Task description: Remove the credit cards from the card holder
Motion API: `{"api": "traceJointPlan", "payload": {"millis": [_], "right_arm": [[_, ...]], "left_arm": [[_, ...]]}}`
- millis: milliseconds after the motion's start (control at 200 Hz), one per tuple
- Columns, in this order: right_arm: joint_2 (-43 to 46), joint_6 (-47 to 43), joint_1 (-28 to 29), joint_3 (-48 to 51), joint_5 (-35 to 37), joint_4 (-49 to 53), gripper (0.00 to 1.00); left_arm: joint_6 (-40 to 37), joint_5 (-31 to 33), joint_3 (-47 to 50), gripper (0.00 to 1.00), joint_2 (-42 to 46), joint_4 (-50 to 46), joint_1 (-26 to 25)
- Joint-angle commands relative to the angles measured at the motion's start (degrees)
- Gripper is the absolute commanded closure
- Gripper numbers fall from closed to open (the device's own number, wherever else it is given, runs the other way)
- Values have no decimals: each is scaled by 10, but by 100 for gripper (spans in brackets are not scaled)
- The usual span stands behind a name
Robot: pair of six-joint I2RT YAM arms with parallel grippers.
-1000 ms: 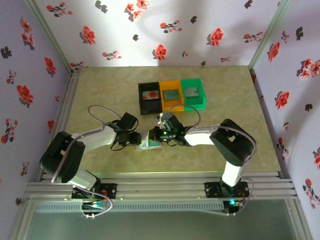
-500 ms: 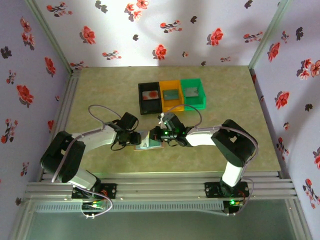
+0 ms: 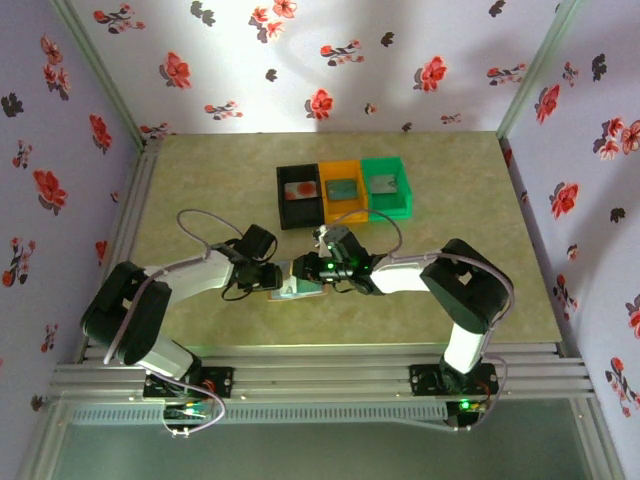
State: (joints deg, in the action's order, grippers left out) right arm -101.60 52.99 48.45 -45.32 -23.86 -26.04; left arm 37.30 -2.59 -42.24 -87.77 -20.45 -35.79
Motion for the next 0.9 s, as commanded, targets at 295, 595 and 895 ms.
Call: {"api": "traceJointPlan", "payload": {"millis": [295,595,895], "right_arm": [[-12,-3,12,-5,-15,-23,83],[2,-24,13,0,-2,1,99],[31,-43,1,10,0,23,100]], "left_arm": [[-7,-17,43,55,-86,60,-11],[-6,-17,44,55,-86,61,-11],[-6,-17,43,55,-86,61,-11]]}}
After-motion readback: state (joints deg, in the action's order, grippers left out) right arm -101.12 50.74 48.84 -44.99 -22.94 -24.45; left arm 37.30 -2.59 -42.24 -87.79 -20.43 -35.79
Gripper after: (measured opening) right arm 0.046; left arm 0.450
